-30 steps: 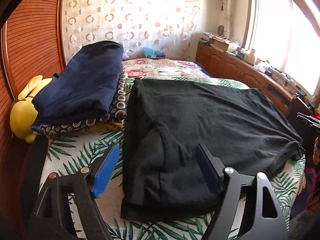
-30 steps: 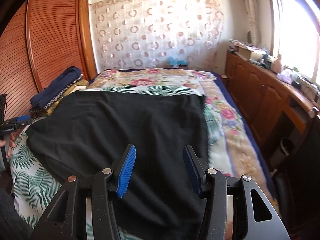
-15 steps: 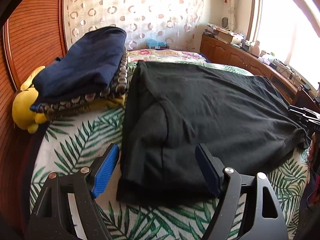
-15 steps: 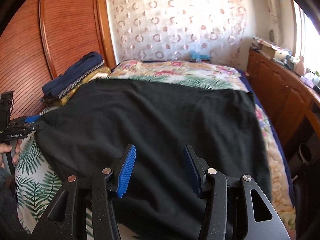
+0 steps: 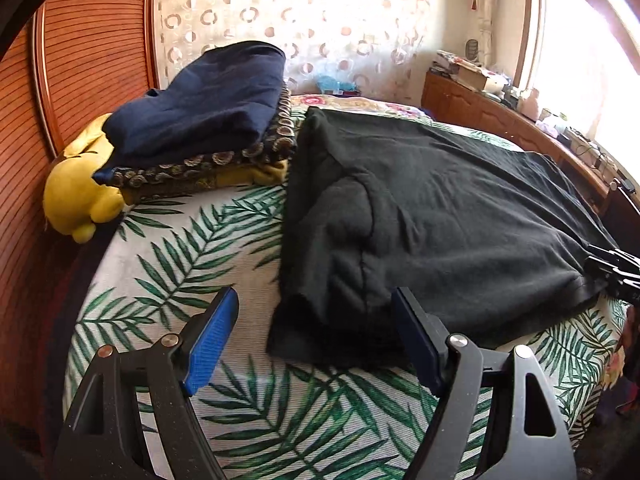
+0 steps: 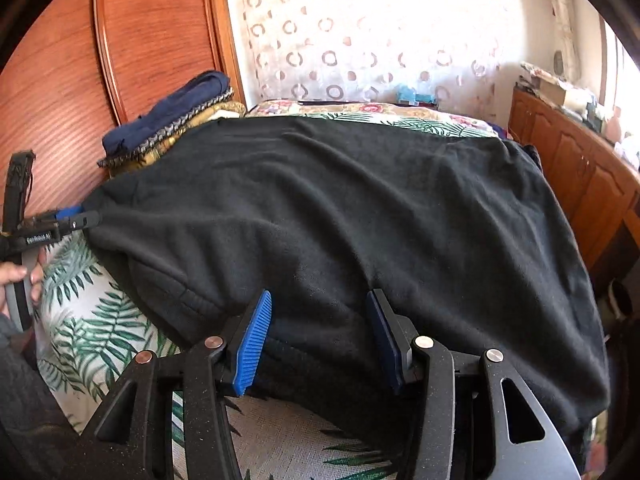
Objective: Fold small clothes
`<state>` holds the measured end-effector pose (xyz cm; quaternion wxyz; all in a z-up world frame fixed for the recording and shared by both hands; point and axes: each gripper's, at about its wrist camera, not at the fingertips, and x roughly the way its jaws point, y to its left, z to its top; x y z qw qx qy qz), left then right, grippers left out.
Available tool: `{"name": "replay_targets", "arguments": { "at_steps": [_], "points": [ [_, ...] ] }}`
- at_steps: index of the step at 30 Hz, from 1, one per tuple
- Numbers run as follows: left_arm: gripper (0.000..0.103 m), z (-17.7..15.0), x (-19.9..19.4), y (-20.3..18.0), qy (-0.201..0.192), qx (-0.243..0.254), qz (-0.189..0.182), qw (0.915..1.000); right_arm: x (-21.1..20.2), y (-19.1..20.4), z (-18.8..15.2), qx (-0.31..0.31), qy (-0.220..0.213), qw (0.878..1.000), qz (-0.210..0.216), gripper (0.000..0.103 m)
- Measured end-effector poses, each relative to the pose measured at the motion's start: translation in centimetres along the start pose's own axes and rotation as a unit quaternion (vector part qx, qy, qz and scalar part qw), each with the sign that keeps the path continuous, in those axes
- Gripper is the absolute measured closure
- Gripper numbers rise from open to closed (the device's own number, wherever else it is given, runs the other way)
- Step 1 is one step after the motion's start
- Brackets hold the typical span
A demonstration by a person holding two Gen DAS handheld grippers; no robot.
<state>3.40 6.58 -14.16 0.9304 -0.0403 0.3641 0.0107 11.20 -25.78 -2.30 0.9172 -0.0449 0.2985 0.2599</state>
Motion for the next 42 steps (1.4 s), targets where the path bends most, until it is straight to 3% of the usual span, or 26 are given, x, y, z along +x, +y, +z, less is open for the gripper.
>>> {"name": "replay_targets", "arguments": {
  "at_steps": [10, 14, 23, 27, 29, 37, 42],
  "points": [
    [0.024, 0.0, -0.8, 0.4, 0.0, -0.02, -0.018, 0.9996, 0.5, 0.6, -1.3, -0.006, -0.007, 1.0, -0.003, 0.051],
    [0.024, -0.4, -0.5, 0.9, 0.0, -0.02, 0.002, 0.9998, 0.3, 0.8, -1.2, -0.006, -0.009, 1.0, -0.003, 0.051],
    [0.024, -0.8, -0.8, 1.0, -0.019, -0.011, 0.002, 0.9998, 0.2, 0.3, -1.6, 0.009, -0.021, 1.0, 0.01, 0.051],
    [0.024, -0.7, -0.7, 0.4, -0.009, 0.002, -0.009, 0.9999, 0.1, -0.1, -1.7, 0.019, -0.024, 0.999, 0.011, 0.051],
    [0.024, -0.5, -0.7, 0.1, -0.004, 0.014, 0.009, 0.9999, 0.1, -0.1, -1.7, 0.016, -0.023, 1.0, 0.01, 0.051],
    [0.024, 0.3, 1.1, 0.2, 0.035, 0.017, 0.004, 0.9992, 0.3, 1.1, -1.6, -0.012, -0.018, 1.0, -0.012, 0.05],
    [0.024, 0.7, 1.7, 0.1, 0.045, 0.017, -0.004, 0.9988, 0.3, 0.8, -1.6, -0.004, -0.02, 1.0, -0.006, 0.05]
  ]
}}
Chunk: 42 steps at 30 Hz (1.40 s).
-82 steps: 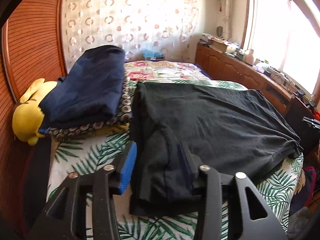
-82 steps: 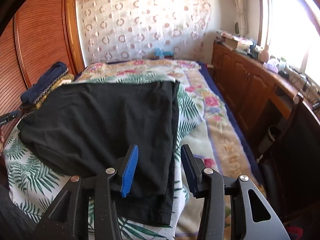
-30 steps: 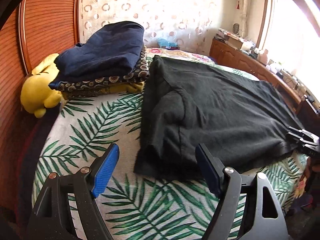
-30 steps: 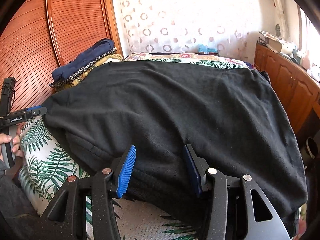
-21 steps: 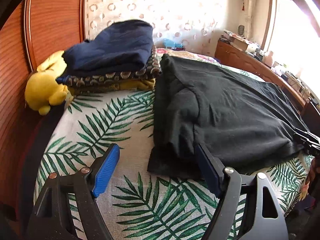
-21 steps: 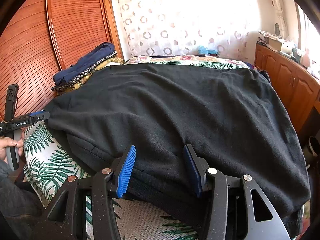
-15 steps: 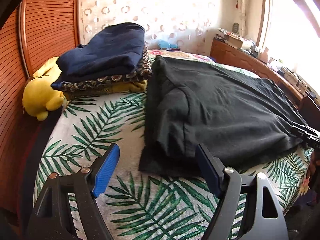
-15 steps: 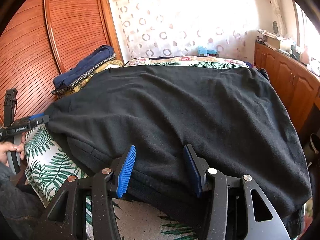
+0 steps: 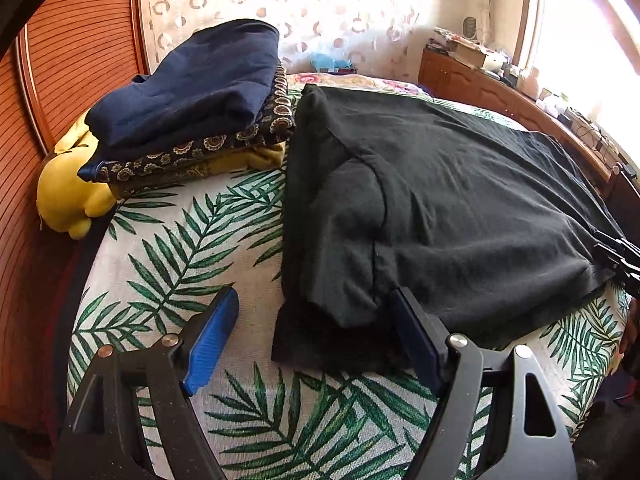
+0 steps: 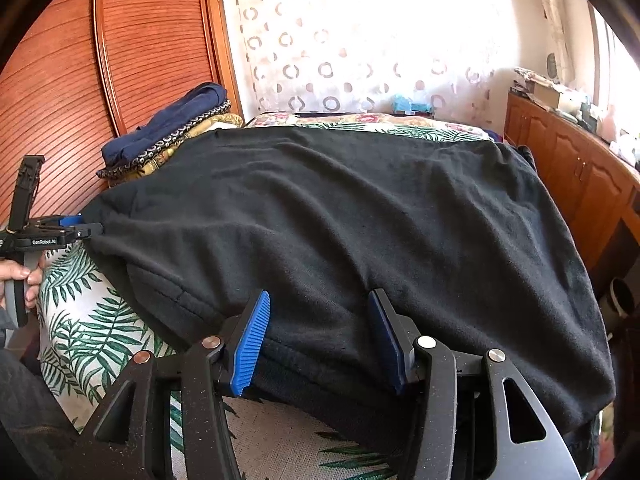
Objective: Fold small clothes
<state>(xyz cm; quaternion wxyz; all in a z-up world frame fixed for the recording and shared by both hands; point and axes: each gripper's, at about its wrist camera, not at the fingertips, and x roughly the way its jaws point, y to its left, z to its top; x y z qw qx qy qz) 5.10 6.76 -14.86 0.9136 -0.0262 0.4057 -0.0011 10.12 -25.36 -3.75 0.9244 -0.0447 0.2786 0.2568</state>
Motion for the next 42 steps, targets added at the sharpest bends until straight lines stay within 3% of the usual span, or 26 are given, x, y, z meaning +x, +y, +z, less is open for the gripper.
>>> {"name": "replay_targets", "arguments": {
  "at_steps": [3, 11, 22, 29, 35, 42],
  "points": [
    [0.036, 0.1, -0.1, -0.4, -0.003, 0.012, -0.011, 0.9999, -0.1, -0.2, -0.1, -0.001, 0.0, 1.0, 0.0, 0.05],
    [0.092, 0.8, -0.2, -1.3, 0.003, 0.028, -0.052, 0.9982, -0.4, -0.4, -0.2, -0.008, 0.001, 1.0, -0.001, 0.049],
    [0.096, 3.8, -4.0, -2.2, -0.063, 0.025, -0.086, 0.994, -1.3, -1.1, 0.0, -0.013, 0.022, 1.0, -0.009, 0.049],
    [0.096, 6.3, -5.5, -4.9, -0.101, 0.047, -0.114, 0.9871, -4.0, -2.3, 0.2, -0.011, 0.008, 0.999, -0.032, 0.049],
    [0.096, 9.0, -6.3, -10.0, -0.13, 0.093, -0.16, 0.974, -6.0, -3.7, 0.0, 0.001, -0.004, 0.998, -0.061, 0.049],
    [0.096, 11.9, -5.5, -17.4, -0.133, 0.155, -0.211, 0.9559, -8.1, -4.6, -0.4, 0.014, -0.018, 0.997, -0.078, 0.049]
  ]
}}
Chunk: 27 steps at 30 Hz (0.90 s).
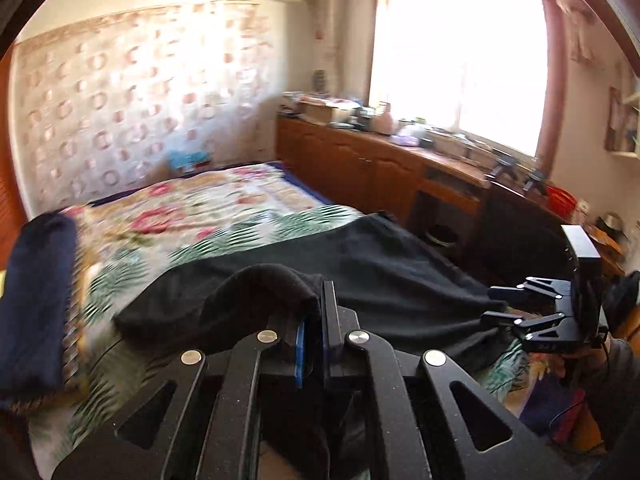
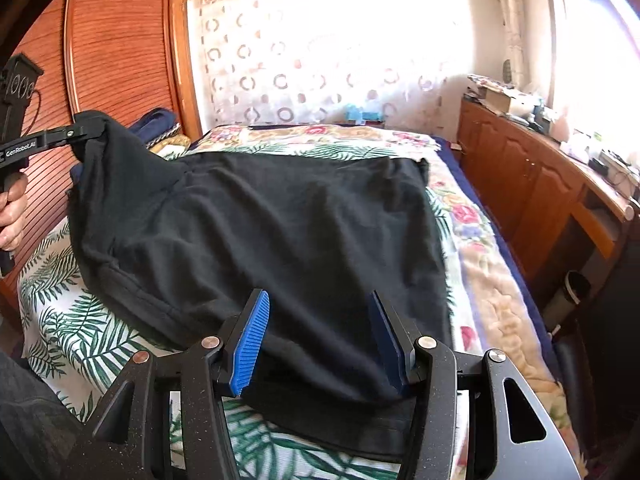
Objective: Fold small clothes
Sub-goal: 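Grasp the folded shirt edge with the left gripper, then fold the held edge over the shirt body and open the left gripper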
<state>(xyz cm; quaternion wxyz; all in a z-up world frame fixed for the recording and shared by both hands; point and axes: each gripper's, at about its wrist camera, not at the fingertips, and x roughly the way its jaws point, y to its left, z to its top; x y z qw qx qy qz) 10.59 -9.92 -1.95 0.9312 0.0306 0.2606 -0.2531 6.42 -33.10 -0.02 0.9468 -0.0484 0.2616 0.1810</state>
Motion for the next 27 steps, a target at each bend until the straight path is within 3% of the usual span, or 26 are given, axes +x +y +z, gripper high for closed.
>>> {"name": "replay_targets", "arguments": {
  "at_steps": [9, 13, 15, 19, 22, 24, 26, 27],
  "points": [
    [0.096, 4.2, 2.7, -7.3, -0.001, 0.057, -0.083, 0.9949, -2.9, -1.1, -0.7, 0.018, -0.019, 1.0, -0.012, 0.049],
    [0.096, 4.1, 3.5, -8.9, 0.009, 0.075, -0.091, 0.993, -3.6, -0.8, -1.0, 0.024, -0.027, 0.999, -0.011, 0.049],
    [0.09, 3.6, 4.3, -8.8, 0.022, 0.074, -0.085, 0.9934, -3.5, -0.6, -1.1, 0.025, -0.026, 0.999, -0.01, 0.049],
    [0.063, 2.9, 4.5, -7.8, 0.029, 0.059, -0.077, 0.9948, -2.5, -1.1, -0.9, 0.027, -0.021, 0.999, -0.009, 0.049],
    [0.056, 2.7, 4.1, -6.5, 0.028, 0.052, -0.067, 0.996, -2.1, -1.2, -0.3, 0.027, -0.02, 0.999, -0.004, 0.049],
    [0.043, 2.4, 3.8, -5.8, 0.024, 0.048, -0.057, 0.9969, -1.8, -1.1, 0.1, 0.021, -0.018, 1.0, -0.003, 0.049],
    [0.022, 1.8, 3.4, -5.1, 0.021, 0.04, -0.05, 0.9977, -1.4, -0.9, 0.6, 0.015, -0.016, 1.0, 0.003, 0.049],
    [0.022, 1.5, 3.1, -4.5, 0.018, 0.035, -0.046, 0.9982, -1.2, -0.8, 0.9, 0.012, -0.015, 1.0, 0.007, 0.049]
  ]
}}
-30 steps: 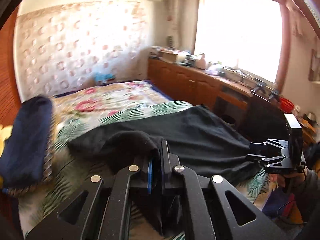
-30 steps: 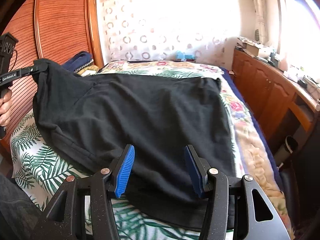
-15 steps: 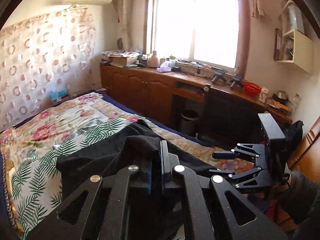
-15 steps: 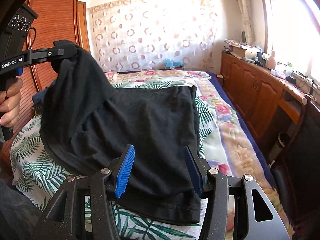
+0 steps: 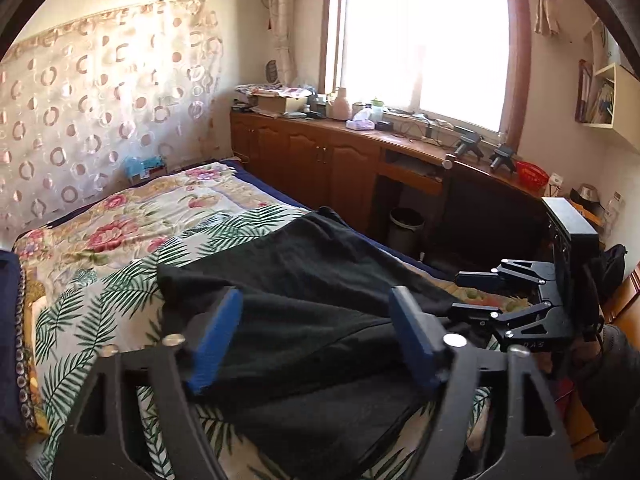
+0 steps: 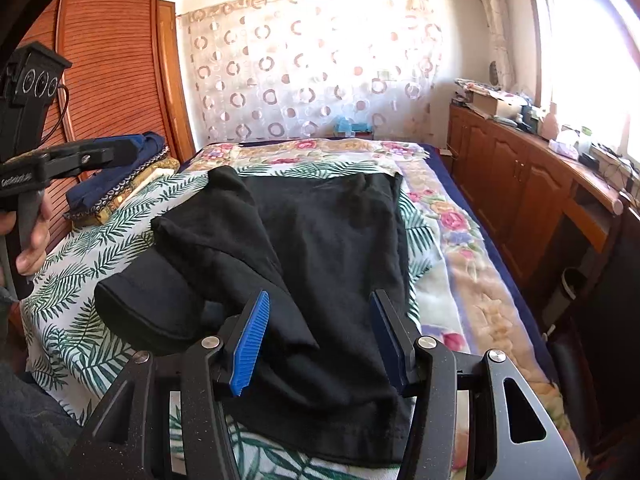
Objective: Fold small clothes
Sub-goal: 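Fold the held edge over the shirt body and open the left gripper, then grasp the shirt's folded edge with the right gripper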
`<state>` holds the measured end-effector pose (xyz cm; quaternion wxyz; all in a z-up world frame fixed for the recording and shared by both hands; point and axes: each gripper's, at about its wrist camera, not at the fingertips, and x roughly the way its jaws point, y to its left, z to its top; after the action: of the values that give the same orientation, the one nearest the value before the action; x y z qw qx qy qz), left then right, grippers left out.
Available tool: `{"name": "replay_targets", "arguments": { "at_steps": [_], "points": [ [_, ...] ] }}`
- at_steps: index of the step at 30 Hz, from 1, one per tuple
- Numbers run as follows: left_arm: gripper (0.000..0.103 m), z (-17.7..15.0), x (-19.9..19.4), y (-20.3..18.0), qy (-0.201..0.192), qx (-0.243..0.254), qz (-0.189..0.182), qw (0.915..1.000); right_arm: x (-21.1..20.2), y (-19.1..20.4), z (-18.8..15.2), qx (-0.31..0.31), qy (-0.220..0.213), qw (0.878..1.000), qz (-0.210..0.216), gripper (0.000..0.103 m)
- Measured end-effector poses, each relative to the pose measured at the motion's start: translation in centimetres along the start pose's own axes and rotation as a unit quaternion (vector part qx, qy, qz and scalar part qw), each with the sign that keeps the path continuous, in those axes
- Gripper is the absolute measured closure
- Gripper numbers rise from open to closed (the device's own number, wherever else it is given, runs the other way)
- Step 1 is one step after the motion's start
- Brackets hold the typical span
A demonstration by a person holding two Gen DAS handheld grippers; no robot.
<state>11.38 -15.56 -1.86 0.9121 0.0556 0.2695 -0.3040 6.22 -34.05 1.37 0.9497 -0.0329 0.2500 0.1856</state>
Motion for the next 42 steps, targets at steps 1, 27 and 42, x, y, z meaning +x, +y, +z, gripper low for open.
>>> {"name": "replay_targets", "arguments": {
  "at_steps": [1, 27, 42],
  "points": [
    [0.022, -0.3, -0.1, 0.5, -0.001, -0.004, 0.005, 1.0, 0.3, 0.1, 0.2, -0.002, 0.002, 1.0, 0.004, 0.049],
    [0.022, -5.8, -1.6, 6.1, 0.005, -0.075, 0.085, 0.9935, 8.4, 1.1, 2.9, -0.066, 0.103, 0.991, 0.045, 0.049],
    [0.022, -6.8, -1.6, 6.7, 0.006, -0.092, 0.088, 0.9919, 2.1, 2.0, 4.3, -0.054, -0.012, 0.998, 0.029, 0.094]
  ]
}}
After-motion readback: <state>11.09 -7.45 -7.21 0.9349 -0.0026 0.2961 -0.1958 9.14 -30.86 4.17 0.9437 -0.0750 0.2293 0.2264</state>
